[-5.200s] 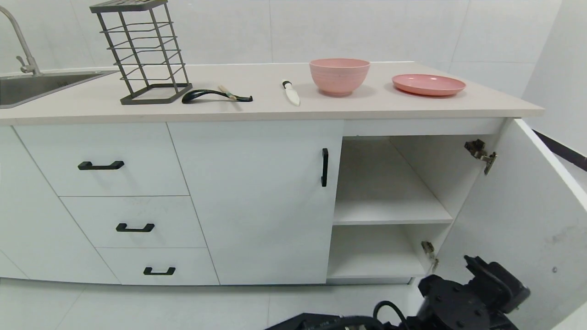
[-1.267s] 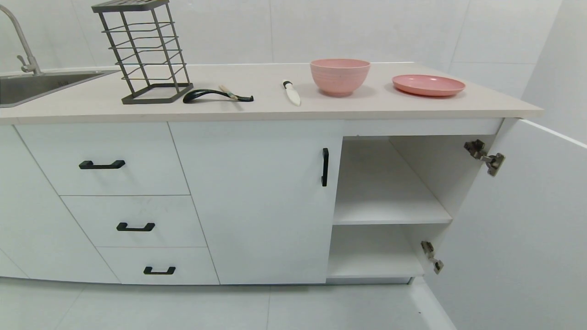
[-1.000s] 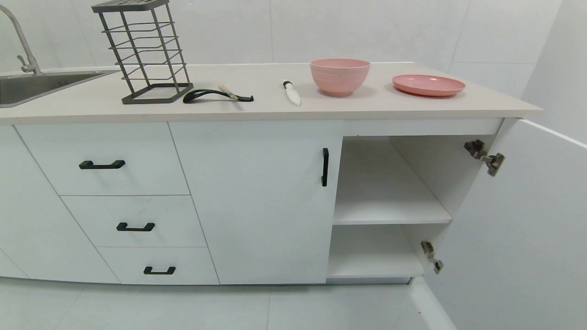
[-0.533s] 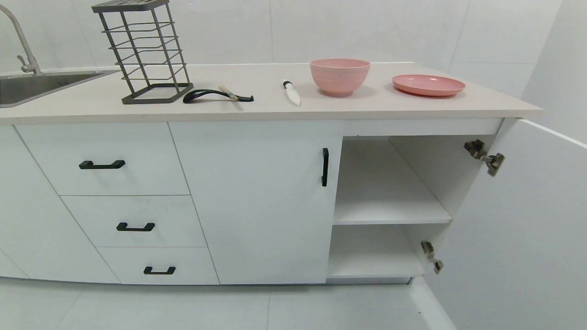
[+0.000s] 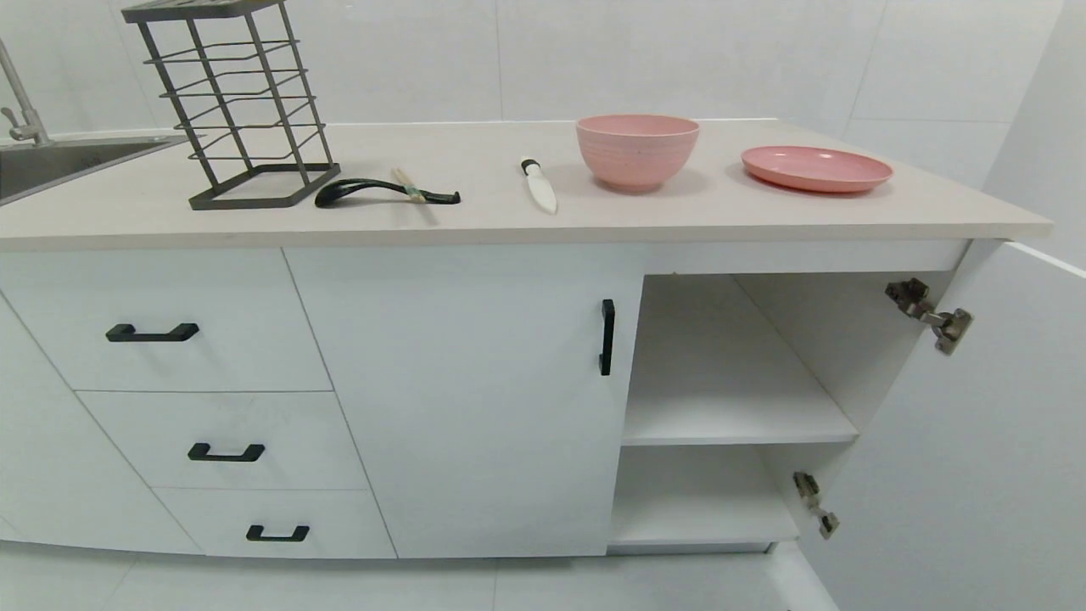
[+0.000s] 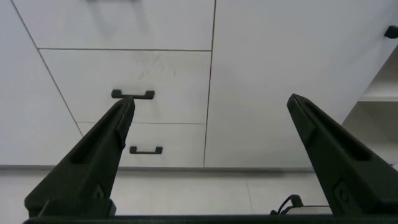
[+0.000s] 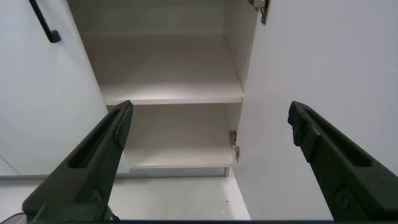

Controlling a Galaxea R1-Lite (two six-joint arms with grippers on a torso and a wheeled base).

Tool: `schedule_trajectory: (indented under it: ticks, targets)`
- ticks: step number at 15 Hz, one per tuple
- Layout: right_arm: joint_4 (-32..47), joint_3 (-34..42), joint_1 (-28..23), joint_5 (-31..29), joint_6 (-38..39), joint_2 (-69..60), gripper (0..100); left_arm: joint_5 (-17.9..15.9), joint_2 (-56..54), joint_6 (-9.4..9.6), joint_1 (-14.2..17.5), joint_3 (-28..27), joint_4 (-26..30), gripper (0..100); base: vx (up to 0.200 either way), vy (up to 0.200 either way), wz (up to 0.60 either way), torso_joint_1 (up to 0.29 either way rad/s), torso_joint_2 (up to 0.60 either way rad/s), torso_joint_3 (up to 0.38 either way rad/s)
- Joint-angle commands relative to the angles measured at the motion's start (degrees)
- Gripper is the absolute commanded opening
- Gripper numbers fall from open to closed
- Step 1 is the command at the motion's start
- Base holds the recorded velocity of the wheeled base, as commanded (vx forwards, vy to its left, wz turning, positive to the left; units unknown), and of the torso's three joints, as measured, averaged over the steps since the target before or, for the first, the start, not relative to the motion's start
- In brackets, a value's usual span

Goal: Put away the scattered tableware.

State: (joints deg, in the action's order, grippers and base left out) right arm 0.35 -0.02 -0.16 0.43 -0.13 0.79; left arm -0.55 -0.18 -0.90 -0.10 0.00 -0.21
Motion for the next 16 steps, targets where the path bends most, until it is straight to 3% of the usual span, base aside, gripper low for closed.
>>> schedule_trajectory:
  ticks: [1, 2, 6, 10, 13, 16]
  targets:
    - [0.00, -0.06, -0.02, 0.01, -0.04, 0.09, 100, 0.02, 0.18, -0.06, 0.01, 0.00, -0.06, 100, 0.000, 0.000, -0.60, 0.002, 0.00, 0.007]
    - [0.00, -0.06, -0.02, -0.08, -0.13, 0.09, 100, 0.46, 0.18, -1.30, 0.01, 0.00, -0.14, 100, 0.000, 0.000, 0.00, 0.000, 0.00, 0.000]
    - [0.00, -0.06, -0.02, -0.08, -0.04, 0.09, 100, 0.64, 0.18, -1.21, 0.01, 0.00, -0.06, 100, 0.000, 0.000, 0.00, 0.000, 0.00, 0.000]
    - [0.00, -0.06, -0.02, -0.08, -0.04, 0.09, 100, 0.72, 0.18, -1.30, 0.01, 0.00, -0.06, 100, 0.200, -0.200, 0.00, -0.001, 0.00, 0.004]
    - [0.00, -0.06, -0.02, -0.08, 0.05, 0.09, 100, 0.64, 0.18, -1.30, 0.01, 0.00, -0.06, 100, 0.200, 0.000, 0.00, 0.004, 0.00, 0.004]
    - [0.00, -0.06, -0.02, -0.08, -0.04, 0.09, 100, 0.72, 0.18, -1.30, 0.01, 0.00, -0.14, 100, 0.000, 0.000, 0.00, 0.000, 0.00, 0.000]
